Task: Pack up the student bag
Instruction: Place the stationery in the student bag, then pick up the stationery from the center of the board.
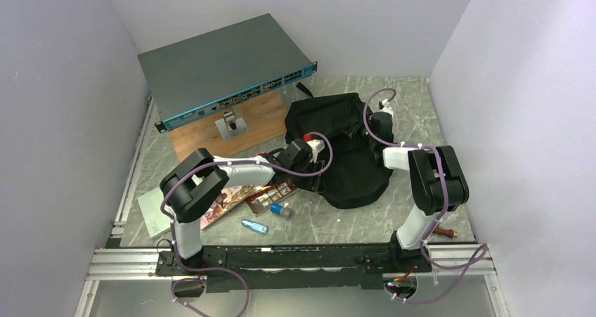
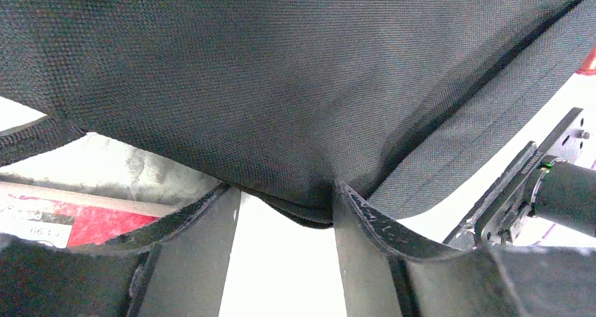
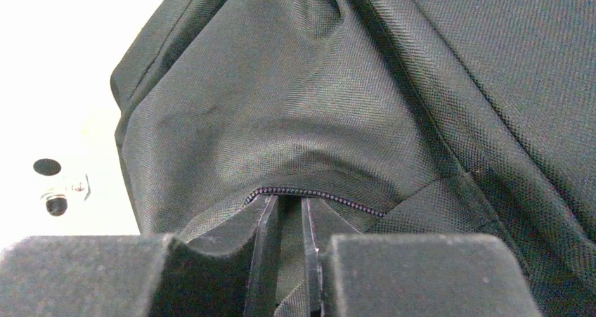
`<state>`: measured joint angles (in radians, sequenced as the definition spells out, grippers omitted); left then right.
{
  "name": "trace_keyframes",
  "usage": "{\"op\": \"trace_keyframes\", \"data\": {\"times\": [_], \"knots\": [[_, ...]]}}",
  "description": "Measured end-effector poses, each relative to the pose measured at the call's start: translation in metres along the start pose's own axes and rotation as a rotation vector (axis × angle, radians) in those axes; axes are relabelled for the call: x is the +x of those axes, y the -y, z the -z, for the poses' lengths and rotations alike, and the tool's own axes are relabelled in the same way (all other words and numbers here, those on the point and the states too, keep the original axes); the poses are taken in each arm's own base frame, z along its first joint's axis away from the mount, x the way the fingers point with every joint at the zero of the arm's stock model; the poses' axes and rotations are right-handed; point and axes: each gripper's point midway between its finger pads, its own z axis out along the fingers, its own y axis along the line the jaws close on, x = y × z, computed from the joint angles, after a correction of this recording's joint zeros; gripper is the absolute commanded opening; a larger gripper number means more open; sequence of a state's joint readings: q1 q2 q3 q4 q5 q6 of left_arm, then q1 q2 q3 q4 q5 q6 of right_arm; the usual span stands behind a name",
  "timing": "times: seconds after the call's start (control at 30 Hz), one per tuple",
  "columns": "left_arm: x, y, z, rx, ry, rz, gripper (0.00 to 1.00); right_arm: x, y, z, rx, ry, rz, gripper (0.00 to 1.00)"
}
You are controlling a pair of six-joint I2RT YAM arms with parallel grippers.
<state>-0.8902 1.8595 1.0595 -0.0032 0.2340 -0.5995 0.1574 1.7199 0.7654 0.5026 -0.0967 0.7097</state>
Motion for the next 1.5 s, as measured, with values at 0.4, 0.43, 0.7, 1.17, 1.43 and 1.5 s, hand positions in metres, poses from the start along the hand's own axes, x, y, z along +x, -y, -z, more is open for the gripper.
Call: {"op": "trace_keyframes", "data": {"times": [0.4, 0.43, 0.7, 1.17, 1.43, 1.5], "knots": [[-0.009, 0.010, 0.033, -0.028, 0.030, -0.061, 0.77, -0.002, -0.003, 0.050, 0.012, -0.014, 0.112, 0.43], [-0.010, 0.012, 0.037, -0.026, 0.034, -0.068, 0.79, -0.002, -0.002, 0.055, 0.017, -0.022, 0.131, 0.44], [-0.024, 0.037, 0.103, 0.025, 0.143, -0.128, 0.86, 0.041, 0.027, 0.076, 0.073, -0.180, 0.198, 0.51], [-0.026, 0.041, 0.219, 0.014, 0.387, -0.146, 1.00, 0.053, 0.024, 0.103, 0.050, -0.249, 0.229, 0.67], [0.000, 0.001, 0.199, -0.109, 0.338, -0.088, 1.00, 0.061, 0.016, 0.095, -0.001, -0.238, 0.218, 0.37], [0.003, -0.004, 0.197, -0.125, 0.335, -0.083, 1.00, 0.061, 0.010, 0.091, -0.019, -0.225, 0.208, 0.37]]}}
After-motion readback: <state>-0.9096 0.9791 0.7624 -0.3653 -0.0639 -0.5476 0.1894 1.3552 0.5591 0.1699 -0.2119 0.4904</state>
